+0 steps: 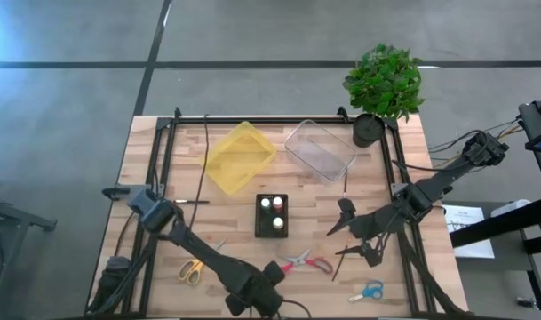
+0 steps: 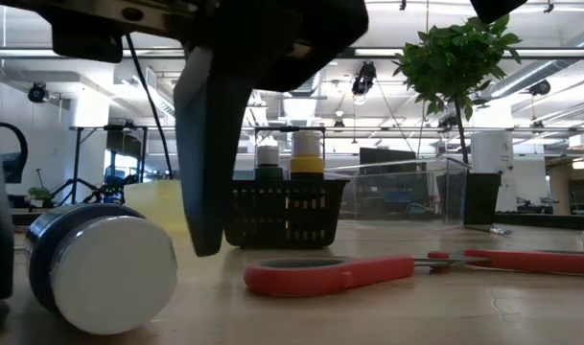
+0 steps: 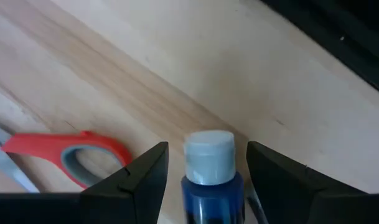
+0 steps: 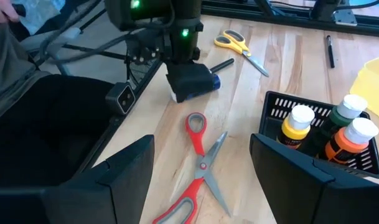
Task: Pick & Place Paint Supplies
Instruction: Put the blue paint bottle into the black bin, then put the left black eyeshadow brush into the yellow bin
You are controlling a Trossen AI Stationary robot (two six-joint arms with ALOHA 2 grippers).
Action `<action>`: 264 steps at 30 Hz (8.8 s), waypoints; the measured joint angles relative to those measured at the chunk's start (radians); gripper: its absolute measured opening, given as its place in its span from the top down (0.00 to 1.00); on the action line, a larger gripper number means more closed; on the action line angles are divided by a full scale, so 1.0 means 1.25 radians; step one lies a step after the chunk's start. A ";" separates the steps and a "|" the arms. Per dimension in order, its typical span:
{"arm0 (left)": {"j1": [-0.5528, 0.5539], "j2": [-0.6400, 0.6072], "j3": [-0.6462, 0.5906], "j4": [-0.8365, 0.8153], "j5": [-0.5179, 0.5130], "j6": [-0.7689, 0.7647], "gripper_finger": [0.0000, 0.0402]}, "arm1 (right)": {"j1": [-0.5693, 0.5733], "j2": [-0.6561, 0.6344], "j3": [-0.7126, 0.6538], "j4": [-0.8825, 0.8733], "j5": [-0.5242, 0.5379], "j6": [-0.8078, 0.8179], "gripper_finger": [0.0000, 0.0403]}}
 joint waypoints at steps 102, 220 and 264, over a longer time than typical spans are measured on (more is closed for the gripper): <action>0.052 -0.282 -1.074 1.989 -0.672 -0.211 0.73 | 0.019 0.000 -0.039 0.068 0.050 -0.084 0.35; -0.159 -0.884 -0.932 0.650 -0.660 -0.548 0.39 | 0.019 0.000 -0.051 0.066 0.048 -0.075 0.35; 0.326 -0.852 -0.892 -0.253 -0.008 -0.469 0.73 | 0.019 0.000 -0.051 0.069 0.049 -0.084 0.35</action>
